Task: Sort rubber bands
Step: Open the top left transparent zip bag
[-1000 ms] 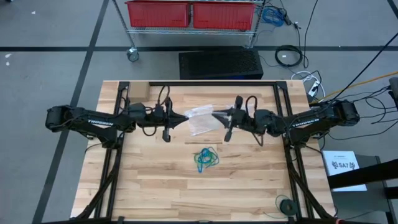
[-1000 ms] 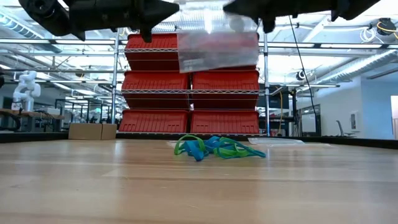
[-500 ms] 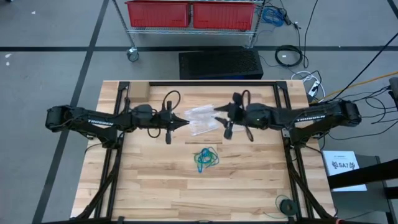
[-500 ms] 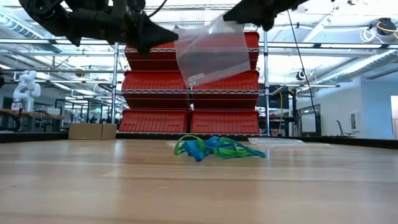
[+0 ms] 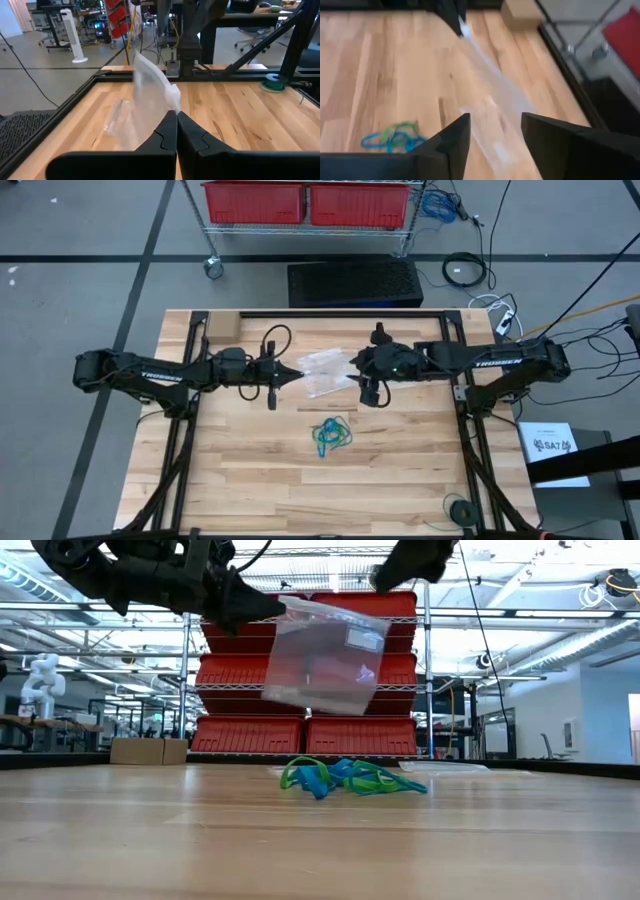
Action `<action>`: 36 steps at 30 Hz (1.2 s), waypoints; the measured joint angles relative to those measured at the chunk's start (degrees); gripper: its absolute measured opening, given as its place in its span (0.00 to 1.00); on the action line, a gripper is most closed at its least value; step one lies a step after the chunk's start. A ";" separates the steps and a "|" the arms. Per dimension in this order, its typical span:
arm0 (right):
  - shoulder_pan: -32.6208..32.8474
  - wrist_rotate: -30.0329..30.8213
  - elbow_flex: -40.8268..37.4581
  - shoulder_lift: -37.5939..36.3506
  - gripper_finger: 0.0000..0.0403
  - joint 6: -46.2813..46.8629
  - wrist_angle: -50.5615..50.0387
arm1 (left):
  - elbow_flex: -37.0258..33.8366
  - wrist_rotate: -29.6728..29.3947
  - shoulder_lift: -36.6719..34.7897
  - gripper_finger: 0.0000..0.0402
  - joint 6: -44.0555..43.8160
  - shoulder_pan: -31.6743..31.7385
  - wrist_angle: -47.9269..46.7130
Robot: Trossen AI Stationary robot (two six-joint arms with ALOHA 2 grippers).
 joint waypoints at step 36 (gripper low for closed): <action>-1.86 -8.57 18.77 26.42 0.42 -10.92 6.47 | -0.05 -1.53 0.00 0.00 -0.07 -0.02 -4.87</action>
